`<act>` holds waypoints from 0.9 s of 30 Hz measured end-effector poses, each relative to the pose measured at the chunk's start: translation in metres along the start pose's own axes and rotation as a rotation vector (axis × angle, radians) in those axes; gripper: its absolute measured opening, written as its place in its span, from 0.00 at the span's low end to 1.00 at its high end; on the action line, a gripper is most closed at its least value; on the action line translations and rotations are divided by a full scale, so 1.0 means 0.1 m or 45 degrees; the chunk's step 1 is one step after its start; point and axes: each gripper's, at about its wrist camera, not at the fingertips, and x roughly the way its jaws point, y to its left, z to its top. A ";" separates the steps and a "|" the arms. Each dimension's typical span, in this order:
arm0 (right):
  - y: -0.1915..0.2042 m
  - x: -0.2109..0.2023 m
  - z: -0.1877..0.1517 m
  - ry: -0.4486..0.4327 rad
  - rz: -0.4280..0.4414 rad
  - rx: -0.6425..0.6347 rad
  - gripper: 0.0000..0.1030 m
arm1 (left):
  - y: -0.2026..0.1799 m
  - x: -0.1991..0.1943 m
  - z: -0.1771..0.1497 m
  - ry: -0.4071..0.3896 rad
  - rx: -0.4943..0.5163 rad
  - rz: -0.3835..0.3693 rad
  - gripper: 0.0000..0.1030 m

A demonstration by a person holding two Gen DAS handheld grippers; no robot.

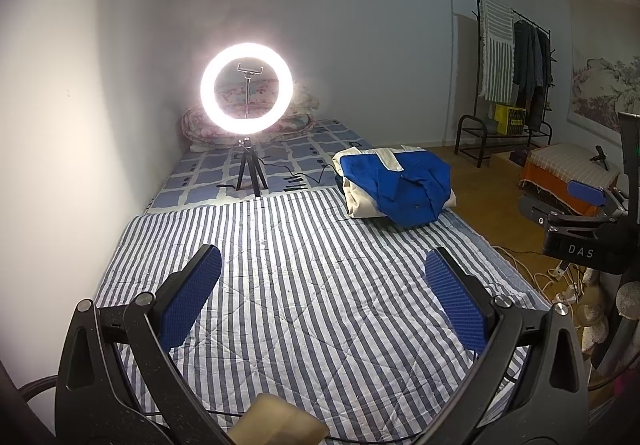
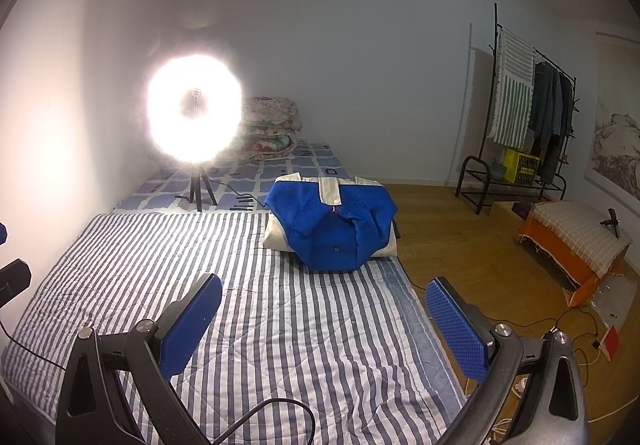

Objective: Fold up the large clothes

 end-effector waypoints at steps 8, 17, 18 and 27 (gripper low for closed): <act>0.01 -0.01 0.00 0.001 -0.002 0.004 1.00 | -0.01 0.00 0.01 0.004 0.000 -0.002 1.00; 0.01 -0.01 -0.01 0.002 -0.003 0.005 1.00 | -0.01 0.00 0.01 0.004 0.001 -0.004 1.00; 0.01 -0.01 -0.01 0.002 -0.003 0.005 1.00 | -0.01 0.00 0.01 0.003 0.001 -0.002 1.00; 0.01 -0.01 -0.01 0.004 -0.003 0.004 1.00 | -0.01 0.00 0.00 0.003 -0.001 -0.005 1.00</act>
